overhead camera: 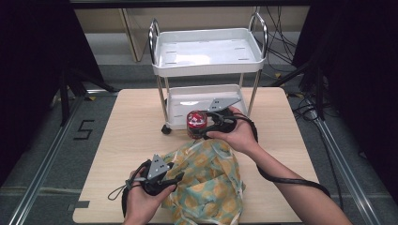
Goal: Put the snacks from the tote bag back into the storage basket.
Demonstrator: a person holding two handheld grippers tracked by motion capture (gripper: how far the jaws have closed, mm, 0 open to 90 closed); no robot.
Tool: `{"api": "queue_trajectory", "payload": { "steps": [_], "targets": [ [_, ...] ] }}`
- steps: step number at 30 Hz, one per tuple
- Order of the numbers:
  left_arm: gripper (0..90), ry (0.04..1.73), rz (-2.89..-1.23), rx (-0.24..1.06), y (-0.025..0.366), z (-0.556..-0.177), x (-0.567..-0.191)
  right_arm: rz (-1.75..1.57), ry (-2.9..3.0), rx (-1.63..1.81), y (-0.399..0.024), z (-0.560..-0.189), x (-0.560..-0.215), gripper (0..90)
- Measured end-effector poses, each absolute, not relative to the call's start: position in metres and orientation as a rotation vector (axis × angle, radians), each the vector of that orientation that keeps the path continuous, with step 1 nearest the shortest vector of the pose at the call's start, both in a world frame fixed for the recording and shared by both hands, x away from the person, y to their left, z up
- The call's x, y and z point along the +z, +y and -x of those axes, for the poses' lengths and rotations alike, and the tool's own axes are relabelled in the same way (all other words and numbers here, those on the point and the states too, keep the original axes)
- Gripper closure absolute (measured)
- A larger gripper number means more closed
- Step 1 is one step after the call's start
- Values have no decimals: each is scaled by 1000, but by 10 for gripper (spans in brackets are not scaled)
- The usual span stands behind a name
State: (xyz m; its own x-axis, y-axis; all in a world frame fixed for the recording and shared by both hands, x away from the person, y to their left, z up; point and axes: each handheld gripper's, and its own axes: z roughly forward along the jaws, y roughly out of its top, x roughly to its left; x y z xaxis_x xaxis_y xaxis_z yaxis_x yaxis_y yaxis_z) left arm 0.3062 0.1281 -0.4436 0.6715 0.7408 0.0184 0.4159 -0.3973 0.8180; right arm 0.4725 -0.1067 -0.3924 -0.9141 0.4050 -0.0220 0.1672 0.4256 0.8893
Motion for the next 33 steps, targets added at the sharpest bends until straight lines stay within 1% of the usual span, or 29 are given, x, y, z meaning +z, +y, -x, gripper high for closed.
{"api": "queue_trajectory", "payload": {
  "steps": [9, 12, 13, 19, 24, 26, 33],
  "targets": [
    [486, 896, -2039, 505, 129, -307, -444, -493, 2472, 1467, -106, -477, -392, 263],
    [484, 895, -2041, 502, 129, -307, -444, -501, 2442, 1466, -106, -478, -392, 263],
    [485, 919, -2024, 484, 128, -306, -445, -490, 2455, 1473, -105, -479, -392, 263],
    [485, 893, -2042, 502, 130, -307, -443, -519, 2474, 1465, -104, -480, -392, 262],
    [484, 894, -2040, 498, 130, -308, -444, -518, 2463, 1453, -100, -483, -393, 263],
    [484, 921, -2022, 488, 129, -307, -444, -507, 2461, 1452, -99, -484, -393, 263],
    [484, 915, -2025, 490, 130, -307, -444, -513, 2463, 1444, -96, -488, -393, 263]
  ]
}}
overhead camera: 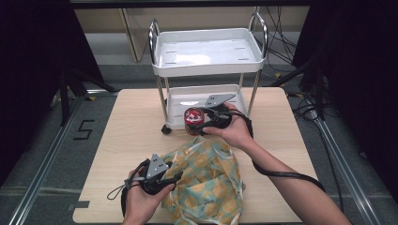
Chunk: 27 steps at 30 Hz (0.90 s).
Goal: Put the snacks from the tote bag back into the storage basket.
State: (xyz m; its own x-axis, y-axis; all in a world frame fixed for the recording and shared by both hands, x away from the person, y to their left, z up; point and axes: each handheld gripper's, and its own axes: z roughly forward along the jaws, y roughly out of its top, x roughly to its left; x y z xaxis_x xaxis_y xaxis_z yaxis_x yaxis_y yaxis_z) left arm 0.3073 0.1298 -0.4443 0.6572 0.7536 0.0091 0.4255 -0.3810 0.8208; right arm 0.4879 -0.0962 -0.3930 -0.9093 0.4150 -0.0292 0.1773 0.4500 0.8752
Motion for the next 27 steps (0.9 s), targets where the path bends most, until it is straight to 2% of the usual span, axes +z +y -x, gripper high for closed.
{"api": "queue_trajectory", "payload": {
  "steps": [27],
  "targets": [
    [484, 906, -2019, 502, 131, -309, -444, -526, 2477, 1410, -89, -499, -399, 263]
  ]
}}
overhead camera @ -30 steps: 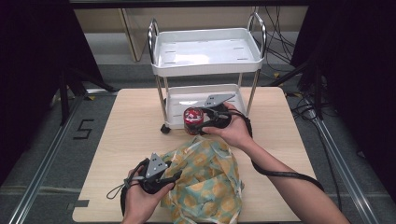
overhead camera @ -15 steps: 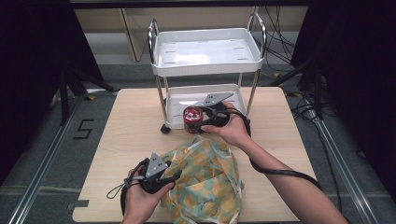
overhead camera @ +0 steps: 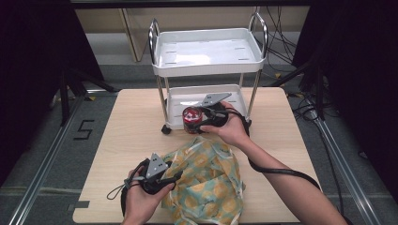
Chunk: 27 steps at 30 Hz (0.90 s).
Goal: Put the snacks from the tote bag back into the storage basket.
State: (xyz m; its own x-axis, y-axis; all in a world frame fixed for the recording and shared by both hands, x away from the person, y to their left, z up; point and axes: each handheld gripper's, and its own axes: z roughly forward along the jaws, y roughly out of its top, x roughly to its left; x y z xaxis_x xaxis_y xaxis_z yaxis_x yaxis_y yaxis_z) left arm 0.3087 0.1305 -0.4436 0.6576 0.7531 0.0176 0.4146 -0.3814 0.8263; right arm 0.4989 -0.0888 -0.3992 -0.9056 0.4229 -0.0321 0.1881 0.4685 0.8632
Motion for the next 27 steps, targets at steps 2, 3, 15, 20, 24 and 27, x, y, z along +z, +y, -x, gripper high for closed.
{"api": "queue_trajectory", "payload": {
  "steps": [2, 3, 15, 20, 24, 27],
  "targets": [
    [485, 900, -2032, 506, 131, -309, -444, -523, 2471, 1416, -87, -499, -400, 262],
    [485, 901, -2030, 506, 131, -309, -444, -520, 2480, 1418, -86, -500, -400, 263],
    [485, 930, -2009, 487, 130, -308, -445, -512, 2484, 1413, -81, -503, -400, 263],
    [486, 930, -2008, 489, 131, -309, -445, -509, 2494, 1404, -81, -505, -400, 263],
    [486, 938, -2009, 488, 130, -308, -446, -510, 2490, 1400, -82, -508, -401, 263],
    [486, 933, -2016, 492, 131, -309, -446, -516, 2496, 1405, -82, -510, -402, 263]
  ]
}}
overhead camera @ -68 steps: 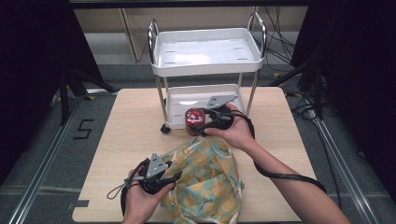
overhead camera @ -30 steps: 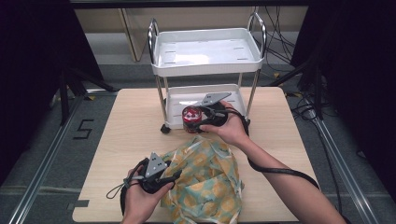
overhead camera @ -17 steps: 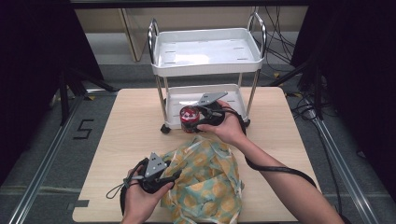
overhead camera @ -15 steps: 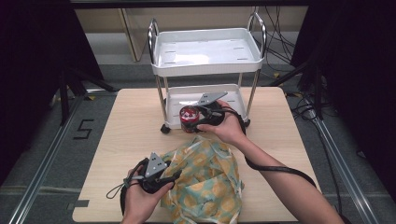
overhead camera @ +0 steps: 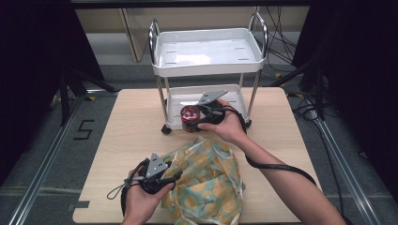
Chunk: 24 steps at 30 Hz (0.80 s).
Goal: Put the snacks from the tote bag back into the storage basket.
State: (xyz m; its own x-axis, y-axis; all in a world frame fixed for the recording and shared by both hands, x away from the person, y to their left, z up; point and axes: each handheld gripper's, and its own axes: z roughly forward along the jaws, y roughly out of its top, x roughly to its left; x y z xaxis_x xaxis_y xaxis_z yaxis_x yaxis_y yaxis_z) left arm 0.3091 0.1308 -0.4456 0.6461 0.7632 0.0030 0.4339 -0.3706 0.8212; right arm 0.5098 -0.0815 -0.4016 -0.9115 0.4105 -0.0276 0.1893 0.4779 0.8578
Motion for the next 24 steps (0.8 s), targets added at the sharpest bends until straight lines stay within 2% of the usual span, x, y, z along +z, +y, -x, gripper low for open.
{"api": "queue_trajectory", "payload": {
  "steps": [24],
  "targets": [
    [485, 934, -2008, 479, 130, -309, -447, -544, 2493, 1397, -75, -521, -403, 263]
  ]
}}
